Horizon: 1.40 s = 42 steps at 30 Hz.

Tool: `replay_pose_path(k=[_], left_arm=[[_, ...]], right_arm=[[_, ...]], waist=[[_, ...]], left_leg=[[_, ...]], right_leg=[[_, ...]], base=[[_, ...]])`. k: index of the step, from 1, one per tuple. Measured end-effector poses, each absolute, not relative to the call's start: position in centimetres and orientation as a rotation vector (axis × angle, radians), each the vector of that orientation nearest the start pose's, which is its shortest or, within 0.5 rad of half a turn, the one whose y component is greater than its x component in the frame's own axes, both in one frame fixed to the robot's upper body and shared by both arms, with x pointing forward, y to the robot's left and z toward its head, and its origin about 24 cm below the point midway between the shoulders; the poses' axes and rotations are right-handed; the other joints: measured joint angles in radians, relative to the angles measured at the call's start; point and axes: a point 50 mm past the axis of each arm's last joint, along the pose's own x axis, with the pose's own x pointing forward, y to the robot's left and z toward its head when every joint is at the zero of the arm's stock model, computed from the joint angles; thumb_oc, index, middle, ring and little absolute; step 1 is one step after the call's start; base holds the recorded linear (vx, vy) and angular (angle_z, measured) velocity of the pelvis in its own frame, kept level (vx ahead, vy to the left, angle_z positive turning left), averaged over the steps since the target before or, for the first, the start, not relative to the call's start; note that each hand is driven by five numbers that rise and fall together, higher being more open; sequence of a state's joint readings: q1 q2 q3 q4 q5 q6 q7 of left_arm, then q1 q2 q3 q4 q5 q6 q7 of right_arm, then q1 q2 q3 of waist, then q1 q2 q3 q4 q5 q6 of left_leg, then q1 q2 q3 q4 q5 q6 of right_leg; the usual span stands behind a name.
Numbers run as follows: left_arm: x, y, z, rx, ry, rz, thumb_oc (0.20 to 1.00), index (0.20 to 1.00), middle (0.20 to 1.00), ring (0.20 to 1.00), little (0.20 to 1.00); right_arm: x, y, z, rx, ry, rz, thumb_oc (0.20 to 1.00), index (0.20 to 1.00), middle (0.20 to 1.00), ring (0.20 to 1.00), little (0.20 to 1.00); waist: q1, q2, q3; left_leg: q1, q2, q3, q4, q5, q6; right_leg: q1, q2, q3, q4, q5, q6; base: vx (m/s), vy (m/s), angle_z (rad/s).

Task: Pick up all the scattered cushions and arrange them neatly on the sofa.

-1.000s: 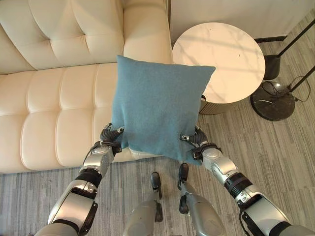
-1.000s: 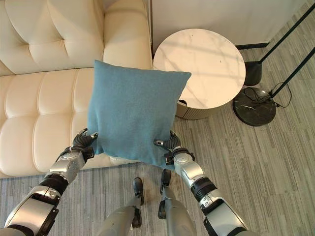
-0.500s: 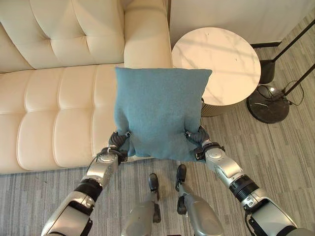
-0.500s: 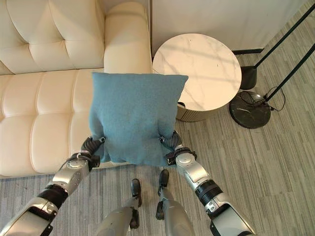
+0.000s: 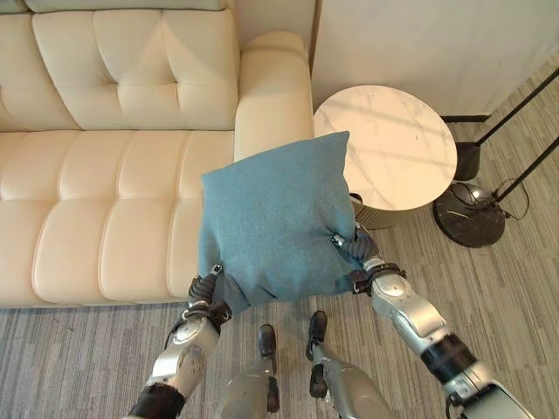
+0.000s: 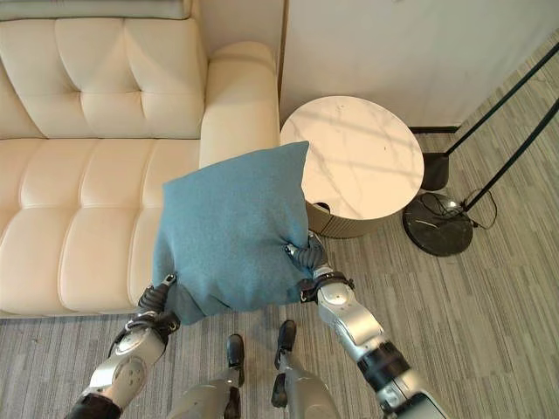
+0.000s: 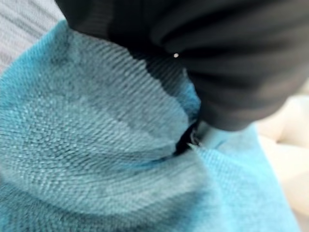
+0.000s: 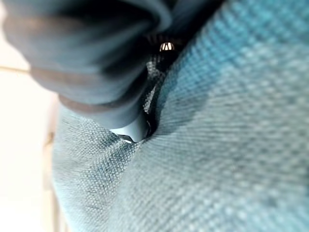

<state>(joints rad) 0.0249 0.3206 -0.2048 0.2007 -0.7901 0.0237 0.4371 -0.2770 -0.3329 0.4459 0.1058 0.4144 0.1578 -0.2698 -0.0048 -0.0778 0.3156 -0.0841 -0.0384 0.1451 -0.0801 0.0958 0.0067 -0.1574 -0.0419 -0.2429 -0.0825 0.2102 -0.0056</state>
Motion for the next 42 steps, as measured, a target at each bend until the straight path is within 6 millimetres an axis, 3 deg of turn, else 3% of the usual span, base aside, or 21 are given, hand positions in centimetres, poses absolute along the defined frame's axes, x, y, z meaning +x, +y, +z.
replay_pose_path(k=[6, 8, 11, 12, 14, 15, 16, 18, 21, 25, 26, 27, 28, 29, 32, 34, 38, 42], left_arm=[[20.6, 20.2, -1.6, -0.341, 0.387, 0.376, 0.200, 0.200, 0.200, 0.200, 0.200], [20.5, 20.1, -1.6, -0.345, 0.388, 0.375, 0.200, 0.200, 0.200, 0.200, 0.200], [20.3, 19.5, -1.3, -0.368, 0.382, 0.363, 0.200, 0.200, 0.200, 0.200, 0.200], [20.1, 19.2, -0.8, -0.354, 0.364, 0.347, 0.200, 0.200, 0.200, 0.200, 0.200], [20.1, 19.2, -0.4, -0.344, 0.347, 0.322, 0.200, 0.200, 0.200, 0.200, 0.200], [20.0, 19.2, -0.3, -0.340, 0.342, 0.319, 0.200, 0.200, 0.200, 0.200, 0.200], [20.0, 19.6, -0.2, -0.321, 0.330, 0.334, 0.200, 0.200, 0.200, 0.200, 0.200], [19.4, 19.7, -0.6, -0.338, 0.344, 0.355, 0.200, 0.200, 0.200, 0.200, 0.200], [19.2, 19.3, -0.9, -0.333, 0.357, 0.334, 0.200, 0.200, 0.200, 0.200, 0.200], [18.5, 18.5, -1.6, -0.317, 0.402, 0.303, 0.200, 0.200, 0.200, 0.200, 0.200], [18.4, 18.5, -1.7, -0.317, 0.411, 0.303, 0.200, 0.200, 0.200, 0.200, 0.200], [18.5, 18.5, -1.6, -0.313, 0.408, 0.301, 0.200, 0.200, 0.200, 0.200, 0.200], [18.7, 18.9, -1.4, -0.302, 0.399, 0.303, 0.200, 0.200, 0.200, 0.200, 0.200], [18.8, 19.2, -1.3, -0.288, 0.394, 0.299, 0.200, 0.200, 0.200, 0.200, 0.200], [18.9, 18.9, -1.3, -0.299, 0.393, 0.289, 0.200, 0.200, 0.200, 0.200, 0.200], [19.1, 18.3, -1.2, -0.322, 0.388, 0.278, 0.200, 0.200, 0.200, 0.200, 0.200], [20.2, 18.0, -0.4, -0.318, 0.349, 0.250, 0.200, 0.200, 0.200, 0.200, 0.200], [19.4, 18.6, -0.8, -0.296, 0.369, 0.266, 0.200, 0.200, 0.200, 0.200, 0.200]], right_arm=[[26.3, -12.6, 4.0, -0.031, 0.173, 0.208, 0.200, 0.200, 0.200, 0.200, 0.200], [26.0, -12.8, 3.6, -0.030, 0.188, 0.209, 0.200, 0.200, 0.200, 0.200, 0.200], [25.8, -13.6, 3.4, -0.032, 0.196, 0.194, 0.200, 0.200, 0.200, 0.200, 0.200], [25.4, -14.3, 3.1, -0.041, 0.212, 0.178, 0.200, 0.200, 0.200, 0.200, 0.200], [24.7, -15.0, 2.8, -0.038, 0.221, 0.168, 0.200, 0.200, 0.200, 0.200, 0.200], [24.7, -15.0, 3.0, -0.040, 0.213, 0.168, 0.200, 0.200, 0.200, 0.200, 0.200], [24.6, -14.9, 2.9, -0.044, 0.212, 0.173, 0.200, 0.200, 0.200, 0.200, 0.200], [24.4, -14.9, 2.8, -0.045, 0.220, 0.185, 0.200, 0.200, 0.200, 0.200, 0.200], [23.7, -15.8, 2.2, -0.052, 0.248, 0.166, 0.200, 0.200, 0.200, 0.200, 0.200], [23.1, -16.8, 1.7, -0.050, 0.277, 0.145, 0.200, 0.200, 0.200, 0.200, 0.200], [23.1, -16.9, 1.6, -0.056, 0.279, 0.149, 0.200, 0.200, 0.200, 0.200, 0.200], [23.0, -16.8, 1.5, -0.052, 0.284, 0.147, 0.200, 0.200, 0.200, 0.200, 0.200], [23.0, -16.6, 1.5, -0.046, 0.284, 0.152, 0.200, 0.200, 0.200, 0.200, 0.200], [23.0, -16.4, 1.6, -0.039, 0.276, 0.154, 0.200, 0.200, 0.200, 0.200, 0.200], [22.9, -16.5, 2.0, -0.042, 0.262, 0.154, 0.200, 0.200, 0.200, 0.200, 0.200], [22.9, -17.0, 2.3, -0.055, 0.252, 0.144, 0.200, 0.200, 0.200, 0.200, 0.200], [23.0, -17.7, 2.8, -0.040, 0.227, 0.092, 0.200, 0.200, 0.200, 0.200, 0.200], [23.1, -17.0, 2.9, -0.022, 0.218, 0.117, 0.200, 0.200, 0.200, 0.200, 0.200]], waist=[[0.014, 0.000, -0.001], [0.014, 0.000, 0.000], [0.009, 0.043, 0.001], [0.016, 0.048, -0.007], [0.043, 0.040, -0.022], [0.047, 0.038, -0.024], [0.053, 0.044, -0.025], [0.067, 0.046, -0.028], [0.060, 0.052, -0.033], [0.066, 0.068, -0.030], [0.068, 0.090, -0.031], [0.069, 0.092, -0.029], [0.070, 0.063, -0.025], [0.074, 0.011, -0.019], [0.055, 0.001, -0.019], [0.031, 0.044, -0.023], [0.016, 0.068, -0.020], [0.042, 0.080, -0.024]], left_leg=[[0.006, 0.000, -0.002, 0.001, -0.004, -0.005], [-0.001, 0.006, -0.003, 0.004, -0.014, 0.011], [-0.001, 0.050, -0.029, 0.004, 0.009, 0.052], [0.001, 0.060, -0.045, 0.002, 0.014, 0.048], [-0.003, 0.064, -0.065, 0.004, 0.034, 0.021], [-0.007, 0.065, -0.074, 0.005, 0.041, 0.013], [-0.017, 0.081, -0.077, 0.010, 0.047, 0.003], [-0.024, 0.094, -0.083, 0.020, 0.062, -0.017], [-0.049, 0.111, -0.115, 0.039, 0.093, -0.065], [-0.064, 0.140, -0.172, 0.051, 0.121, -0.109], [-0.065, 0.154, -0.159, 0.046, 0.106, -0.127], [-0.077, 0.160, -0.151, 0.048, 0.054, -0.109], [-0.094, 0.149, -0.100, 0.073, -0.018, -0.117], [-0.107, 0.104, -0.068, 0.136, -0.033, -0.085], [-0.087, 0.093, 0.020, 0.273, -0.090, -0.058], [-0.007, 0.122, 0.042, 0.201, -0.064, -0.053], [-0.006, 0.092, 0.055, 0.034, -0.005, -0.006], [0.002, 0.066, 0.054, 0.005, -0.010, -0.005]], right_leg=[[0.010, -0.001, 0.007, 0.001, -0.011, 0.017], [0.006, 0.000, 0.010, 0.010, -0.016, 0.024], [-0.028, 0.016, 0.031, 0.156, -0.116, 0.036], [-0.011, -0.005, 0.062, 0.242, -0.183, 0.053], [0.067, -0.038, 0.123, 0.225, -0.257, 0.090], [0.095, -0.035, 0.140, 0.186, -0.265, 0.097], [0.129, -0.011, 0.133, 0.110, -0.219, 0.070], [0.165, 0.024, 0.130, 0.047, -0.194, 0.052], [0.197, 0.050, 0.066, 0.022, -0.187, 0.036], [0.197, 0.090, -0.018, 0.069, -0.238, -0.002], [0.200, 0.107, -0.039, 0.097, -0.248, -0.019], [0.181, 0.106, -0.055, 0.125, -0.272, -0.051], [0.163, 0.074, -0.069, 0.129, -0.271, -0.069], [0.137, 0.013, -0.079, 0.130, -0.246, -0.086], [0.146, -0.028, -0.120, 0.104, -0.206, -0.056], [0.146, -0.012, -0.180, 0.114, -0.209, -0.039], [0.135, -0.035, -0.309, 0.136, -0.223, -0.005], [0.134, -0.058, -0.319, 0.137, -0.219, 0.019]], base=[[-0.09, -0.021, 0.00], [-0.15, -0.099, -0.02], [-0.06, -0.138, 0.20], [-0.04, -0.132, 0.43], [-0.14, -0.233, 0.35], [-0.27, -0.344, 0.35], [-0.24, -0.279, 0.22], [-0.33, -0.362, 0.18], [-0.38, -0.282, 0.74], [-0.24, -0.109, 0.69], [-0.20, -0.069, 0.38], [-0.18, -0.058, 0.42], [-0.17, -0.068, 0.36], [-0.15, -0.048, 0.29], [-0.07, 0.020, 0.47], [-0.05, 0.075, 0.80], [-0.02, 0.189, 1.09], [0.04, 0.204, 0.31]])
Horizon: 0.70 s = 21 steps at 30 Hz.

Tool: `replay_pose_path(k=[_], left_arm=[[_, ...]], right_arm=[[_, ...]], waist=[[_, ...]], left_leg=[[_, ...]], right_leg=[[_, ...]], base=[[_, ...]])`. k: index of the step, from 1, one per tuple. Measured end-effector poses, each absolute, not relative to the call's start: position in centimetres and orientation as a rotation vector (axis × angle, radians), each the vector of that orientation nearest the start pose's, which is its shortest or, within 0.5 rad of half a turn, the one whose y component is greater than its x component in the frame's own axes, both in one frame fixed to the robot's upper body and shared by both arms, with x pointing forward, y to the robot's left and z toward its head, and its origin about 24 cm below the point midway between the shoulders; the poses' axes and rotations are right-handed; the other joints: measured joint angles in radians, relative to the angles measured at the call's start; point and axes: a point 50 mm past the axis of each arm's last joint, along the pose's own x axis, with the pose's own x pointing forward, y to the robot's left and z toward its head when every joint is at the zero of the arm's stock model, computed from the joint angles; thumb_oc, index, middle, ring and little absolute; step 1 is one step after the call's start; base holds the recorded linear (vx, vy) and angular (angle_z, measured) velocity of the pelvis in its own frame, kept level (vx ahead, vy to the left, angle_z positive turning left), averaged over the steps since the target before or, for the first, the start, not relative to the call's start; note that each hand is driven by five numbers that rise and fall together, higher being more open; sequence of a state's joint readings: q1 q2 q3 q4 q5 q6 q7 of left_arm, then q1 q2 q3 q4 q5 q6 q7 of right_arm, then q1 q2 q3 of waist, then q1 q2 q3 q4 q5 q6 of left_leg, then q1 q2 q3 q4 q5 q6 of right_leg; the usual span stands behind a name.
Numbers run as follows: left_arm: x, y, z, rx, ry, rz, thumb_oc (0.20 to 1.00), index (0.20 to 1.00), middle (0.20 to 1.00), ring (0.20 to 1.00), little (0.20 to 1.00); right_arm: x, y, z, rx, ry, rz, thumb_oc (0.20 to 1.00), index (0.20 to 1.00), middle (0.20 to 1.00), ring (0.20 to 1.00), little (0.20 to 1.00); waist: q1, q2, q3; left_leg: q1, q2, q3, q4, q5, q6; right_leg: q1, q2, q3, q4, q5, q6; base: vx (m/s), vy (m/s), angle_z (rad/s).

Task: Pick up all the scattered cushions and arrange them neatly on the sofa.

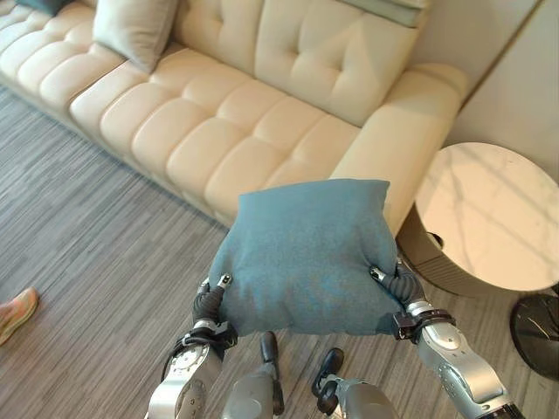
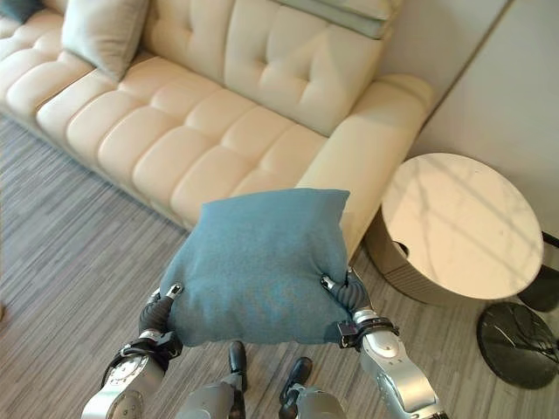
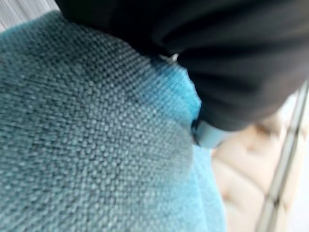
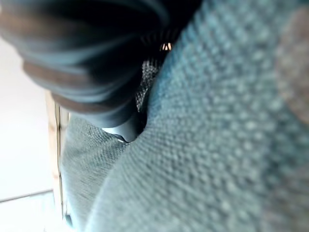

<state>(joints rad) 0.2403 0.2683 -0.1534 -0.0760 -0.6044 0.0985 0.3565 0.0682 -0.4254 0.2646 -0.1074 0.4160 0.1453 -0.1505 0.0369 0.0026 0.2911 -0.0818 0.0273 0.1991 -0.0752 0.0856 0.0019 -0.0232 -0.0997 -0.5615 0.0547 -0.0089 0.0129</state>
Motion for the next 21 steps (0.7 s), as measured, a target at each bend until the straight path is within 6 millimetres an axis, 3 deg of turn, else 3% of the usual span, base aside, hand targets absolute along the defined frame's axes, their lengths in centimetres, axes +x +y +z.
replay_pose_path(k=[6, 8, 11, 12, 13, 14, 15, 17, 18, 19, 20, 21], left_arm=[[19.2, 18.8, -0.9, -0.299, 0.375, 0.274, 0.200, 0.200, 0.200, 0.200, 0.200], [19.7, 18.7, -0.6, -0.301, 0.357, 0.268, 0.200, 0.200, 0.200, 0.200, 0.200], [20.3, 18.6, -0.2, -0.291, 0.342, 0.268, 0.200, 0.200, 0.200, 0.200, 0.200], [20.4, 18.8, -0.1, -0.264, 0.334, 0.269, 0.200, 0.200, 0.200, 0.200, 0.200], [20.6, 18.9, 0.1, -0.241, 0.323, 0.268, 0.200, 0.200, 0.200, 0.200, 0.200], [21.1, 19.1, 0.6, -0.227, 0.302, 0.270, 0.200, 0.200, 0.200, 0.200, 0.200], [21.5, 19.4, 1.0, -0.213, 0.285, 0.267, 0.200, 0.200, 0.200, 0.200, 0.200], [21.7, 19.6, 1.3, -0.204, 0.266, 0.270, 0.200, 0.200, 0.200, 0.200, 0.200], [21.6, 19.6, 1.2, -0.210, 0.268, 0.275, 0.200, 0.200, 0.200, 0.200, 0.200], [21.6, 19.6, 1.2, -0.215, 0.268, 0.279, 0.200, 0.200, 0.200, 0.200, 0.200], [21.7, 19.7, 1.3, -0.215, 0.261, 0.289, 0.200, 0.200, 0.200, 0.200, 0.200], [21.8, 19.7, 1.3, -0.215, 0.258, 0.290, 0.200, 0.200, 0.200, 0.200, 0.200]], right_arm=[[22.9, -16.9, 2.7, -0.007, 0.222, 0.108, 0.200, 0.200, 0.200, 0.200, 0.200], [22.9, -17.0, 2.7, -0.009, 0.225, 0.103, 0.200, 0.200, 0.200, 0.200, 0.200], [23.2, -16.8, 3.0, -0.007, 0.210, 0.098, 0.200, 0.200, 0.200, 0.200, 0.200], [23.0, -16.7, 3.0, -0.005, 0.210, 0.095, 0.200, 0.200, 0.200, 0.200, 0.200], [23.0, -16.4, 3.0, 0.004, 0.209, 0.101, 0.200, 0.200, 0.200, 0.200, 0.200], [23.1, -16.1, 3.1, 0.016, 0.199, 0.104, 0.200, 0.200, 0.200, 0.200, 0.200], [23.3, -16.0, 3.3, 0.019, 0.191, 0.103, 0.200, 0.200, 0.200, 0.200, 0.200], [23.9, -15.8, 3.9, 0.018, 0.165, 0.108, 0.200, 0.200, 0.200, 0.200, 0.200], [24.2, -15.6, 4.1, 0.018, 0.154, 0.114, 0.200, 0.200, 0.200, 0.200, 0.200], [24.2, -15.5, 4.2, 0.017, 0.152, 0.115, 0.200, 0.200, 0.200, 0.200, 0.200], [24.3, -15.4, 4.1, 0.015, 0.156, 0.118, 0.200, 0.200, 0.200, 0.200, 0.200], [24.3, -15.4, 4.0, 0.013, 0.160, 0.117, 0.200, 0.200, 0.200, 0.200, 0.200]], waist=[[0.001, 0.000, -0.001], [0.000, -0.007, -0.004], [-0.007, -0.001, 0.000], [-0.017, -0.005, -0.002], [-0.022, -0.013, -0.004], [-0.037, -0.009, -0.001], [-0.039, -0.012, -0.001], [-0.028, -0.038, 0.001], [-0.028, -0.039, 0.004], [-0.028, -0.038, 0.005], [-0.027, -0.042, 0.007], [-0.028, -0.045, 0.007]], left_leg=[[0.008, -0.043, -0.028, -0.002, 0.017, 0.018], [0.019, -0.057, -0.054, -0.002, 0.007, 0.032], [0.018, -0.075, -0.092, 0.041, -0.009, 0.070], [0.040, -0.086, -0.122, 0.041, -0.013, 0.079], [0.047, -0.095, -0.165, 0.041, -0.022, 0.094], [0.037, -0.091, -0.199, 0.041, -0.014, 0.095], [0.030, -0.088, -0.201, 0.034, -0.013, 0.097], [0.033, -0.106, -0.188, 0.020, -0.007, 0.107], [0.033, -0.111, -0.201, 0.018, -0.016, 0.103], [0.030, -0.108, -0.200, 0.017, -0.017, 0.104], [0.031, -0.105, -0.222, 0.016, -0.023, 0.095], [0.032, -0.103, -0.230, 0.016, -0.025, 0.092]], right_leg=[[0.032, -0.038, 0.009, -0.005, 0.013, 0.027], [0.051, -0.054, 0.016, 0.015, -0.004, 0.052], [-0.019, -0.125, 0.058, 0.255, -0.067, 0.061], [-0.063, -0.158, 0.097, 0.373, -0.127, 0.070], [-0.111, -0.129, 0.208, 0.451, -0.173, 0.073], [-0.165, -0.034, 0.369, 0.449, -0.205, 0.074], [-0.195, 0.009, 0.434, 0.414, -0.212, 0.079], [-0.257, 0.031, 0.422, 0.304, -0.178, 0.048], [-0.283, 0.041, 0.429, 0.239, -0.122, 0.047], [-0.296, 0.046, 0.429, 0.212, -0.100, 0.053], [-0.291, 0.065, 0.449, 0.110, -0.048, 0.105], [-0.289, 0.068, 0.445, 0.061, -0.022, 0.108]], base=[[0.07, 0.279, 0.26], [0.08, 0.390, 0.52], [0.06, 0.304, 0.45], [0.02, 0.122, 0.45], [0.06, 0.150, 0.79], [0.04, 0.082, 0.73], [0.07, 0.046, 0.66], [0.10, -0.001, 0.14], [0.17, -0.041, 0.02], [0.22, -0.052, 0.14], [0.27, -0.060, 0.18], [0.34, -0.082, 0.37]])
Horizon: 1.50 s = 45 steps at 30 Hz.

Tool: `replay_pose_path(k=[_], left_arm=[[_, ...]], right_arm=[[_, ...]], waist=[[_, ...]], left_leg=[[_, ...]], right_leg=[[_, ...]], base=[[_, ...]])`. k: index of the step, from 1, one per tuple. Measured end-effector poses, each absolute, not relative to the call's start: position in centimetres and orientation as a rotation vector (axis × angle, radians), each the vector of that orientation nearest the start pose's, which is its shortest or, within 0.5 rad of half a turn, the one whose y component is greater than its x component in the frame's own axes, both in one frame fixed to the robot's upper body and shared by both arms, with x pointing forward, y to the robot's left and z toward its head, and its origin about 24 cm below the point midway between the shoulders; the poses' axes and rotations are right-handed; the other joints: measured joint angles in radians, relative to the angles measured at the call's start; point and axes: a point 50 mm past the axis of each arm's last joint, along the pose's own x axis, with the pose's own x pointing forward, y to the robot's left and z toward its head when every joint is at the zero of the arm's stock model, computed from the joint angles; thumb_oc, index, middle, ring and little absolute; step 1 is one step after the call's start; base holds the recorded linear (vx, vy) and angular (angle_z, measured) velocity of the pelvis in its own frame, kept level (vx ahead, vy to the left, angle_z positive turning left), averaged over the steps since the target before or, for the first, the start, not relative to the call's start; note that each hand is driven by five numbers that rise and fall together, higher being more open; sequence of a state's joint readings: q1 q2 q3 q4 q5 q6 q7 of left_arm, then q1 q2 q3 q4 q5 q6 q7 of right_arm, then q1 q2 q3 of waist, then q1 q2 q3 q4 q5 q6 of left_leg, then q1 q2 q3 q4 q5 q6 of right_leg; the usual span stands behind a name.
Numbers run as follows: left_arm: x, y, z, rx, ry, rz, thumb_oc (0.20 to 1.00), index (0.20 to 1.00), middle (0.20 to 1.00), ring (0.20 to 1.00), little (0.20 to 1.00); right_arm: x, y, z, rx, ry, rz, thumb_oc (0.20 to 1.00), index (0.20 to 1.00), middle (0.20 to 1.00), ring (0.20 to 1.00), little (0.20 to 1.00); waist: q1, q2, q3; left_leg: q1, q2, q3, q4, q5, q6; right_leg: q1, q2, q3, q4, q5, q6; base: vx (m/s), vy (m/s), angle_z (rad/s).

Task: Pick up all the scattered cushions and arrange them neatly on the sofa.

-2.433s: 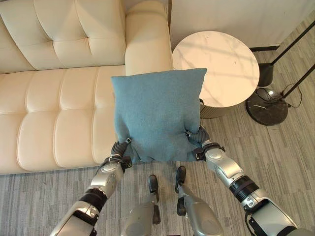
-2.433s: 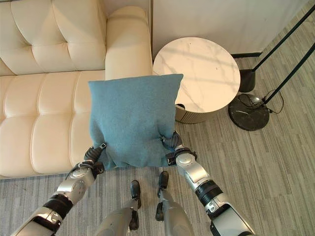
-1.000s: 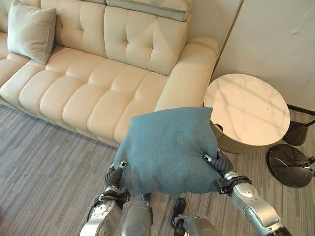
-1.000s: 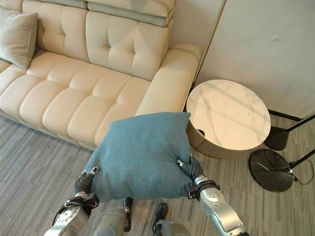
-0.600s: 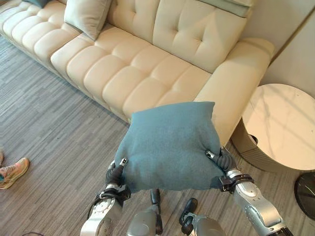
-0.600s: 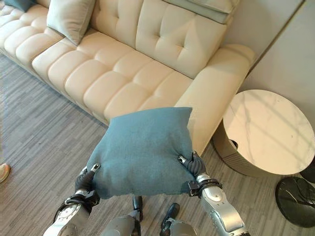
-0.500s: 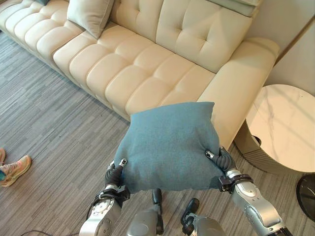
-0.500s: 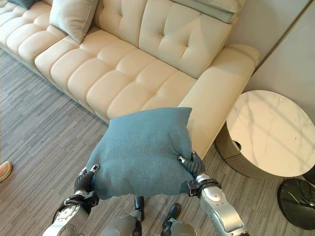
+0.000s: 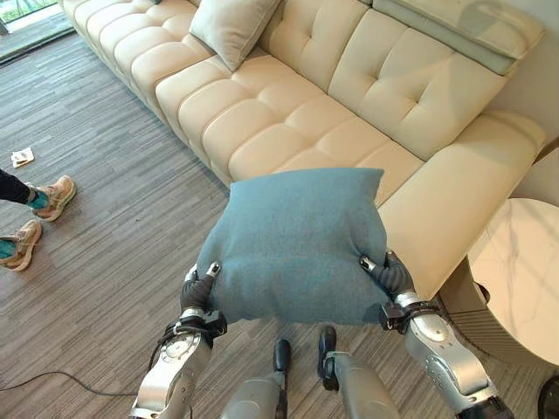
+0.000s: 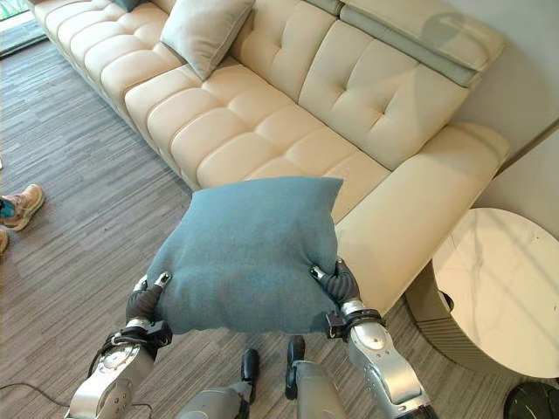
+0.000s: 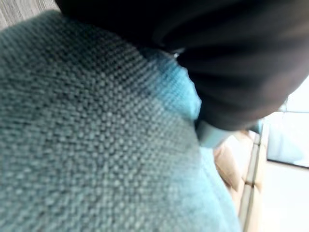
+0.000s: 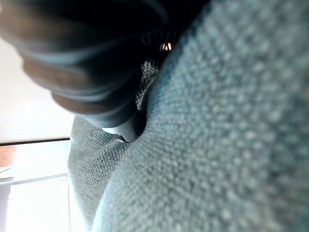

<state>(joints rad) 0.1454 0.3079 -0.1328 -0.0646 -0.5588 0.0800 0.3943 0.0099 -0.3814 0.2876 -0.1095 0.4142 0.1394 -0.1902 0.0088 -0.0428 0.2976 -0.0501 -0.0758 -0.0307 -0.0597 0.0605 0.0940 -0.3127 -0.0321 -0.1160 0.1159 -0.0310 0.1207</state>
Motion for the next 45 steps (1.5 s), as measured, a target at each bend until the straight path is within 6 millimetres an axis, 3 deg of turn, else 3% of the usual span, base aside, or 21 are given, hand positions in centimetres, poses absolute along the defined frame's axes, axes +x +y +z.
replay_pose_path(k=[3, 6, 8, 9, 11, 14, 17, 18, 20, 24, 26, 29, 31, 32, 33, 34, 36, 37, 39, 41, 45], left_arm=[[21.5, 20.1, 1.2, -0.189, 0.260, 0.299, 0.200, 0.200, 0.200, 0.200, 0.200], [21.1, 19.5, 0.7, -0.214, 0.275, 0.304, 0.200, 0.200, 0.200, 0.200, 0.200], [21.0, 19.2, 0.8, -0.225, 0.274, 0.291, 0.200, 0.200, 0.200, 0.200, 0.200], [21.1, 18.9, 0.8, -0.229, 0.270, 0.269, 0.200, 0.200, 0.200, 0.200, 0.200], [20.7, 18.7, 0.7, -0.237, 0.277, 0.267, 0.200, 0.200, 0.200, 0.200, 0.200], [21.0, 18.6, 1.1, -0.256, 0.253, 0.271, 0.200, 0.200, 0.200, 0.200, 0.200], [20.9, 18.7, 1.1, -0.256, 0.257, 0.280, 0.200, 0.200, 0.200, 0.200, 0.200], [21.1, 18.8, 1.2, -0.256, 0.250, 0.283, 0.200, 0.200, 0.200, 0.200, 0.200], [21.0, 18.9, 0.9, -0.255, 0.260, 0.289, 0.200, 0.200, 0.200, 0.200, 0.200], [20.2, 17.9, -0.2, -0.275, 0.312, 0.279, 0.200, 0.200, 0.200, 0.200, 0.200], [19.9, 18.3, -0.4, -0.258, 0.325, 0.285, 0.200, 0.200, 0.200, 0.200, 0.200], [19.9, 19.2, -0.2, -0.200, 0.319, 0.266, 0.200, 0.200, 0.200, 0.200, 0.200], [19.9, 20.0, -0.1, -0.168, 0.318, 0.277, 0.200, 0.200, 0.200, 0.200, 0.200], [19.9, 20.3, -0.1, -0.160, 0.319, 0.287, 0.200, 0.200, 0.200, 0.200, 0.200], [20.0, 20.7, 0.1, -0.156, 0.311, 0.302, 0.200, 0.200, 0.200, 0.200, 0.200], [20.1, 22.0, 0.5, -0.156, 0.288, 0.364, 0.200, 0.200, 0.200, 0.200, 0.200], [20.8, 21.7, 1.1, -0.166, 0.260, 0.358, 0.200, 0.200, 0.200, 0.200, 0.200], [21.1, 21.3, 1.3, -0.185, 0.247, 0.356, 0.200, 0.200, 0.200, 0.200, 0.200], [20.3, 21.4, 0.8, -0.213, 0.259, 0.396, 0.200, 0.200, 0.200, 0.200, 0.200], [19.9, 20.7, 0.2, -0.226, 0.289, 0.384, 0.200, 0.200, 0.200, 0.200, 0.200], [18.8, 20.4, -0.7, -0.246, 0.329, 0.398, 0.200, 0.200, 0.200, 0.200, 0.200]], right_arm=[[24.1, -15.4, 3.1, 0.012, 0.197, 0.111, 0.200, 0.200, 0.200, 0.200, 0.200], [23.6, -15.8, 2.4, 0.007, 0.228, 0.100, 0.200, 0.200, 0.200, 0.200, 0.200], [23.7, -16.3, 2.6, 0.003, 0.220, 0.088, 0.200, 0.200, 0.200, 0.200, 0.200], [23.5, -16.8, 2.5, 0.006, 0.222, 0.071, 0.200, 0.200, 0.200, 0.200, 0.200], [23.3, -16.9, 2.7, 0.011, 0.215, 0.078, 0.200, 0.200, 0.200, 0.200, 0.200], [23.4, -16.8, 3.0, 0.019, 0.198, 0.076, 0.200, 0.200, 0.200, 0.200, 0.200], [23.6, -16.7, 3.1, 0.017, 0.192, 0.082, 0.200, 0.200, 0.200, 0.200, 0.200], [23.7, -16.6, 3.1, 0.023, 0.193, 0.075, 0.200, 0.200, 0.200, 0.200, 0.200], [23.6, -16.6, 2.9, 0.019, 0.201, 0.074, 0.200, 0.200, 0.200, 0.200, 0.200], [22.8, -17.5, 2.0, -0.003, 0.241, 0.058, 0.200, 0.200, 0.200, 0.200, 0.200], [22.1, -16.9, 1.4, 0.033, 0.266, 0.059, 0.200, 0.200, 0.200, 0.200, 0.200], [21.3, -16.2, 0.7, 0.055, 0.302, 0.067, 0.200, 0.200, 0.200, 0.200, 0.200], [21.8, -15.2, 1.0, 0.085, 0.282, 0.079, 0.200, 0.200, 0.200, 0.200, 0.200], [22.0, -14.9, 1.1, 0.084, 0.273, 0.086, 0.200, 0.200, 0.200, 0.200, 0.200], [22.2, -14.5, 1.3, 0.081, 0.266, 0.102, 0.200, 0.200, 0.200, 0.200, 0.200], [23.0, -13.3, 1.7, 0.071, 0.250, 0.154, 0.200, 0.200, 0.200, 0.200, 0.200], [23.0, -13.5, 1.5, 0.064, 0.258, 0.143, 0.200, 0.200, 0.200, 0.200, 0.200], [23.1, -14.0, 1.5, 0.060, 0.258, 0.123, 0.200, 0.200, 0.200, 0.200, 0.200], [23.2, -14.0, 1.5, 0.058, 0.255, 0.128, 0.200, 0.200, 0.200, 0.200, 0.200], [22.5, -14.8, 0.9, 0.038, 0.284, 0.116, 0.200, 0.200, 0.200, 0.200, 0.200], [22.1, -15.1, 0.4, 0.030, 0.309, 0.114, 0.200, 0.200, 0.200, 0.200, 0.200]], waist=[[0.001, -0.044, 0.003], [-0.013, -0.037, -0.001], [-0.028, -0.030, -0.005], [-0.026, -0.041, -0.011], [-0.009, -0.033, -0.016], [0.000, -0.025, -0.022], [0.000, -0.030, -0.020], [-0.007, -0.049, -0.016], [-0.019, -0.048, -0.017], [-0.033, 0.022, -0.048], [-0.030, -0.005, -0.061], [-0.035, -0.026, -0.065], [-0.023, -0.030, -0.059], [-0.020, -0.031, -0.059], [-0.019, -0.032, -0.057], [0.004, -0.044, -0.046], [-0.006, -0.041, -0.044], [-0.005, -0.041, -0.044], [0.021, -0.032, -0.045], [-0.008, -0.013, -0.046], [-0.001, 0.025, -0.050]], left_leg=[[0.044, -0.010, -0.017, -0.010, -0.024, -0.029], [0.103, 0.056, -0.041, 0.035, -0.122, -0.076], [0.067, 0.092, -0.016, 0.237, -0.200, -0.151], [-0.052, 0.097, 0.033, 0.507, -0.213, -0.204], [-0.131, 0.110, 0.030, 0.704, -0.209, -0.231], [-0.180, 0.114, 0.065, 0.598, -0.239, -0.199], [-0.156, 0.093, 0.016, 0.350, -0.207, -0.165], [-0.159, 0.092, -0.173, 0.128, -0.105, -0.184], [-0.164, 0.130, -0.267, 0.014, -0.043, -0.193], [-0.137, 0.149, -0.253, 0.031, -0.008, -0.181], [-0.125, 0.086, -0.229, 0.041, 0.014, -0.167], [-0.106, -0.011, -0.144, 0.032, 0.089, -0.090], [-0.106, -0.012, -0.036, 0.031, 0.073, -0.031], [-0.106, -0.007, 0.009, 0.031, 0.074, -0.032], [-0.100, 0.002, 0.072, 0.029, 0.065, -0.020], [-0.072, 0.028, 0.187, 0.032, 0.048, 0.002], [-0.046, 0.030, 0.227, 0.019, 0.033, -0.013], [-0.033, 0.031, 0.254, 0.006, 0.029, -0.019], [-0.028, 0.055, 0.331, -0.002, 0.018, -0.038], [-0.025, 0.046, 0.314, -0.004, 0.018, -0.039], [-0.003, 0.047, 0.311, -0.006, 0.019, -0.042]], right_leg=[[0.079, -0.030, -0.102, -0.150, 0.114, -0.013], [0.161, 0.008, -0.163, -0.113, 0.143, -0.058], [0.207, 0.040, -0.193, -0.085, 0.074, -0.158], [0.240, 0.048, -0.193, -0.109, 0.077, -0.177], [0.286, 0.061, -0.180, -0.121, 0.083, -0.218], [0.309, 0.071, -0.138, -0.141, 0.089, -0.258], [0.358, 0.067, -0.075, -0.148, 0.079, -0.241], [0.398, 0.059, -0.017, -0.164, 0.061, -0.212], [0.434, 0.060, 0.019, -0.178, 0.045, -0.182], [0.457, 0.057, 0.107, -0.174, -0.004, -0.120], [0.446, -0.007, 0.146, -0.154, -0.027, -0.074], [0.419, -0.117, 0.175, -0.138, -0.059, -0.003], [0.340, -0.133, 0.229, -0.076, -0.017, 0.035], [0.313, -0.137, 0.235, -0.063, -0.006, 0.040], [0.281, -0.141, 0.196, -0.042, 0.011, 0.045], [0.211, -0.153, -0.038, 0.040, 0.004, 0.053], [0.225, -0.153, -0.234, 0.066, -0.031, 0.008], [0.223, -0.146, -0.274, 0.068, -0.039, -0.011], [0.200, -0.097, -0.281, 0.026, -0.033, -0.026], [0.208, -0.053, -0.151, 0.001, -0.019, -0.038], [0.235, -0.046, -0.140, -0.016, 0.002, -0.073]], base=[[0.40, -0.080, 0.25], [0.52, -0.105, 0.43], [0.46, -0.150, 0.57], [0.20, -0.106, 0.23], [0.19, -0.104, -0.15], [0.22, -0.041, -0.30], [0.23, 0.101, -0.70], [0.29, 0.238, -0.90], [0.27, 0.277, -0.63], [0.25, 0.307, -0.69], [0.26, 0.408, -0.77], [0.16, 0.410, -0.88], [0.08, 0.341, -1.28], [0.04, 0.219, -1.71], [0.02, 0.195, -2.45], [0.02, 0.117, -2.24], [0.07, 0.032, -1.24], [0.09, -0.052, -0.59], [0.13, -0.110, -1.11], [0.22, -0.172, -0.16], [0.11, -0.140, 0.09]])
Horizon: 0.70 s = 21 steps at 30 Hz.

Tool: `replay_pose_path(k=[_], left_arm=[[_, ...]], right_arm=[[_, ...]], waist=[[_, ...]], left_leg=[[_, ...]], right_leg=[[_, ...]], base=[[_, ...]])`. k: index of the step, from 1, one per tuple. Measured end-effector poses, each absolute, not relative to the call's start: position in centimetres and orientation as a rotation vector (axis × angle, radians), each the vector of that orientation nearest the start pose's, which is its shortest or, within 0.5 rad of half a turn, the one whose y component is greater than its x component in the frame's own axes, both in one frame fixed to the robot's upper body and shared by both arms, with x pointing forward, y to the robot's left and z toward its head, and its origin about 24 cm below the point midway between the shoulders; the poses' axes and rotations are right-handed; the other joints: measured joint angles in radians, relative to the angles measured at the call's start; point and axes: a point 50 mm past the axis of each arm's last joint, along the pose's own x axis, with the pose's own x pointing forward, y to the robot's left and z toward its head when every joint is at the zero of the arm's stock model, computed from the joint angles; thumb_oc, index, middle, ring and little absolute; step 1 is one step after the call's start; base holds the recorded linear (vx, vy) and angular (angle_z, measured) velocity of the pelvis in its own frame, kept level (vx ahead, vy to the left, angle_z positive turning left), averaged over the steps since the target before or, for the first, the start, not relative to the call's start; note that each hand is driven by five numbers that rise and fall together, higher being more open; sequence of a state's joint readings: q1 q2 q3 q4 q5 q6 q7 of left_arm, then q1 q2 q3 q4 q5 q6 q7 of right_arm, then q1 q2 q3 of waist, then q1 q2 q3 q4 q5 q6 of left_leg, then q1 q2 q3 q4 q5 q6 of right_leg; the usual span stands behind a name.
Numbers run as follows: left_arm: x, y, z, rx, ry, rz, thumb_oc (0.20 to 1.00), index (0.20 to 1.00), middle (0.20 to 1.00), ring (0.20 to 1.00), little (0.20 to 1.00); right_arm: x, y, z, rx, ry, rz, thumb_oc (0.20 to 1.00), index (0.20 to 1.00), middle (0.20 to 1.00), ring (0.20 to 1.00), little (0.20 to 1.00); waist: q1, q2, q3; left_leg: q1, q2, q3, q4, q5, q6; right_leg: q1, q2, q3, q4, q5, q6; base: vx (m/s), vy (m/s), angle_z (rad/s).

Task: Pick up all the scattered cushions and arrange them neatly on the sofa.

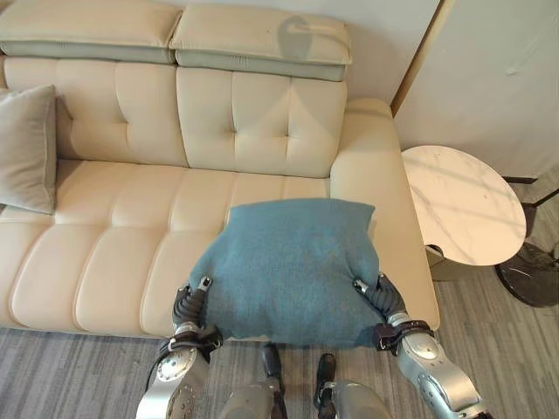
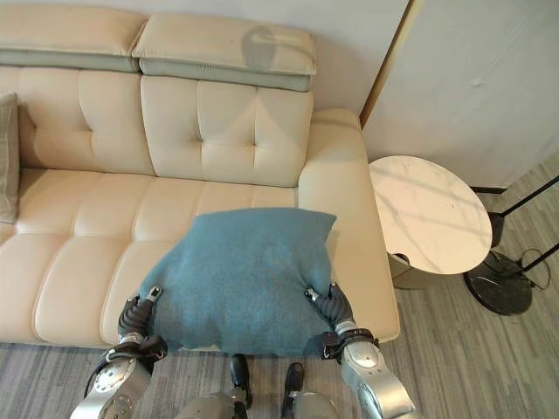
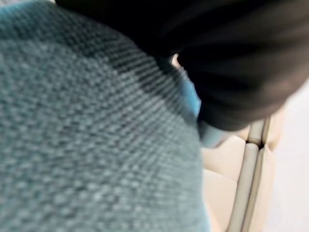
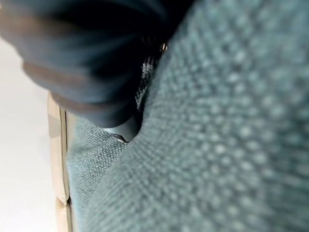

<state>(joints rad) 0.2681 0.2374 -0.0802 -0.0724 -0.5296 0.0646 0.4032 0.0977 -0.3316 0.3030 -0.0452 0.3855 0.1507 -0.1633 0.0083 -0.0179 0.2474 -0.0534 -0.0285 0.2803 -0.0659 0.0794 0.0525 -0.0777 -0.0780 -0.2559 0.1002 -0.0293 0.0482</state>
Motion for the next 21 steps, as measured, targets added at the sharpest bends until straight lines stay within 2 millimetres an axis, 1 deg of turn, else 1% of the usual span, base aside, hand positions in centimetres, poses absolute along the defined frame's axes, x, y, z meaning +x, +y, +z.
replay_pose_path(k=[1, 2, 3, 5, 6, 8, 9, 11, 15, 17, 19, 20, 21], left_arm=[[18.7, 20.4, -0.8, -0.248, 0.331, 0.399, 0.200, 0.200, 0.200, 0.200, 0.200], [18.7, 20.3, -0.8, -0.249, 0.334, 0.399, 0.200, 0.200, 0.200, 0.200, 0.200], [18.8, 20.2, -0.7, -0.249, 0.331, 0.393, 0.200, 0.200, 0.200, 0.200, 0.200], [18.8, 19.9, -0.8, -0.258, 0.334, 0.390, 0.200, 0.200, 0.200, 0.200, 0.200], [18.8, 19.8, -0.8, -0.259, 0.336, 0.385, 0.200, 0.200, 0.200, 0.200, 0.200], [18.9, 19.6, -0.8, -0.259, 0.334, 0.379, 0.200, 0.200, 0.200, 0.200, 0.200], [18.9, 19.5, -0.8, -0.259, 0.338, 0.374, 0.200, 0.200, 0.200, 0.200, 0.200], [18.9, 19.3, -0.9, -0.256, 0.342, 0.365, 0.200, 0.200, 0.200, 0.200, 0.200], [19.2, 19.9, -0.5, -0.172, 0.331, 0.330, 0.200, 0.200, 0.200, 0.200, 0.200], [20.4, 20.5, 0.1, -0.015, 0.295, 0.285, 0.200, 0.200, 0.200, 0.200, 0.200], [22.0, 20.3, 0.7, 0.053, 0.254, 0.277, 0.200, 0.200, 0.200, 0.200, 0.200], [23.6, 20.2, 1.4, 0.074, 0.217, 0.282, 0.200, 0.200, 0.200, 0.200, 0.200], [25.5, 20.0, 2.4, 0.113, 0.175, 0.308, 0.200, 0.200, 0.200, 0.200, 0.200]], right_arm=[[22.0, -15.2, 0.3, 0.028, 0.313, 0.113, 0.200, 0.200, 0.200, 0.200, 0.200], [22.0, -15.1, 0.3, 0.031, 0.316, 0.115, 0.200, 0.200, 0.200, 0.200, 0.200], [22.0, -15.2, 0.3, 0.030, 0.316, 0.110, 0.200, 0.200, 0.200, 0.200, 0.200], [22.1, -15.5, 0.4, 0.017, 0.311, 0.104, 0.200, 0.200, 0.200, 0.200, 0.200], [22.1, -15.7, 0.4, 0.012, 0.310, 0.101, 0.200, 0.200, 0.200, 0.200, 0.200], [22.1, -15.8, 0.4, 0.006, 0.307, 0.094, 0.200, 0.200, 0.200, 0.200, 0.200], [22.1, -15.9, 0.4, 0.003, 0.309, 0.089, 0.200, 0.200, 0.200, 0.200, 0.200], [21.9, -16.1, 0.2, 0.003, 0.317, 0.076, 0.200, 0.200, 0.200, 0.200, 0.200], [21.8, -16.0, 0.2, 0.010, 0.320, 0.075, 0.200, 0.200, 0.200, 0.200, 0.200], [23.0, -15.6, -0.3, 0.012, 0.329, 0.063, 0.200, 0.200, 0.200, 0.200, 0.200], [24.4, -15.4, -0.4, 0.001, 0.331, 0.043, 0.200, 0.200, 0.200, 0.200, 0.200], [25.8, -15.0, 0.3, -0.008, 0.307, 0.029, 0.200, 0.200, 0.200, 0.200, 0.200], [27.4, -14.5, 1.3, -0.032, 0.268, 0.019, 0.200, 0.200, 0.200, 0.200, 0.200]], waist=[[0.002, 0.002, 0.001], [0.004, 0.005, 0.000], [0.006, 0.006, -0.002], [0.015, 0.019, -0.009], [0.014, 0.024, -0.011], [0.018, 0.026, -0.013], [0.020, 0.030, -0.015], [0.018, 0.032, -0.016], [0.010, 0.031, -0.017], [0.011, 0.031, -0.017], [0.015, 0.031, -0.017], [0.020, 0.030, -0.016], [0.019, 0.030, -0.016]], left_leg=[[-0.002, 0.003, -0.004, 0.018, -0.010, -0.015], [-0.004, 0.005, -0.016, 0.035, -0.013, -0.021], [-0.014, 0.006, -0.044, 0.061, -0.012, -0.020], [-0.016, 0.010, -0.078, 0.053, -0.008, -0.019], [-0.016, 0.010, -0.084, 0.045, -0.002, -0.019], [-0.031, 0.010, -0.129, 0.059, 0.001, -0.020], [-0.028, 0.010, -0.156, 0.050, 0.001, -0.020], [-0.026, 0.009, -0.161, 0.038, 0.002, -0.021], [-0.008, 0.005, -0.159, 0.017, 0.002, -0.021], [0.001, 0.007, -0.149, 0.006, 0.003, -0.020], [0.002, 0.006, -0.142, 0.003, 0.003, -0.021], [-0.005, 0.007, -0.131, 0.003, 0.003, -0.021], [-0.037, 0.009, -0.130, 0.014, 0.006, -0.019]], right_leg=[[0.006, 0.000, -0.006, 0.001, -0.003, -0.004], [0.013, 0.000, -0.015, 0.000, -0.004, -0.007], [0.023, 0.000, -0.023, -0.003, -0.002, -0.016], [0.033, 0.011, -0.032, -0.026, -0.006, -0.031], [0.039, 0.016, -0.039, -0.039, 0.000, -0.029], [0.038, 0.019, -0.045, -0.053, -0.001, -0.036], [0.039, 0.023, -0.049, -0.056, 0.005, -0.027], [0.046, 0.027, -0.050, -0.073, 0.018, -0.040], [0.075, 0.033, -0.047, -0.122, 0.039, -0.039], [0.077, 0.036, -0.030, -0.133, 0.045, -0.038], [0.093, 0.040, -0.023, -0.162, 0.063, -0.037], [0.088, 0.042, -0.016, -0.183, 0.079, -0.038], [0.057, 0.042, -0.013, -0.183, 0.083, -0.039]], base=[[0.03, -0.107, 0.14], [0.01, -0.042, 0.27], [0.07, -0.013, 0.25], [0.07, -0.003, 0.20], [0.08, 0.024, 0.18], [0.13, 0.064, 0.09], [0.16, 0.119, 0.06], [0.11, 0.096, 0.05], [0.11, 0.103, -0.05], [0.08, 0.071, -0.19], [-0.02, 0.054, -0.16], [-0.13, 0.055, -0.18], [-0.18, 0.042, -0.14]])
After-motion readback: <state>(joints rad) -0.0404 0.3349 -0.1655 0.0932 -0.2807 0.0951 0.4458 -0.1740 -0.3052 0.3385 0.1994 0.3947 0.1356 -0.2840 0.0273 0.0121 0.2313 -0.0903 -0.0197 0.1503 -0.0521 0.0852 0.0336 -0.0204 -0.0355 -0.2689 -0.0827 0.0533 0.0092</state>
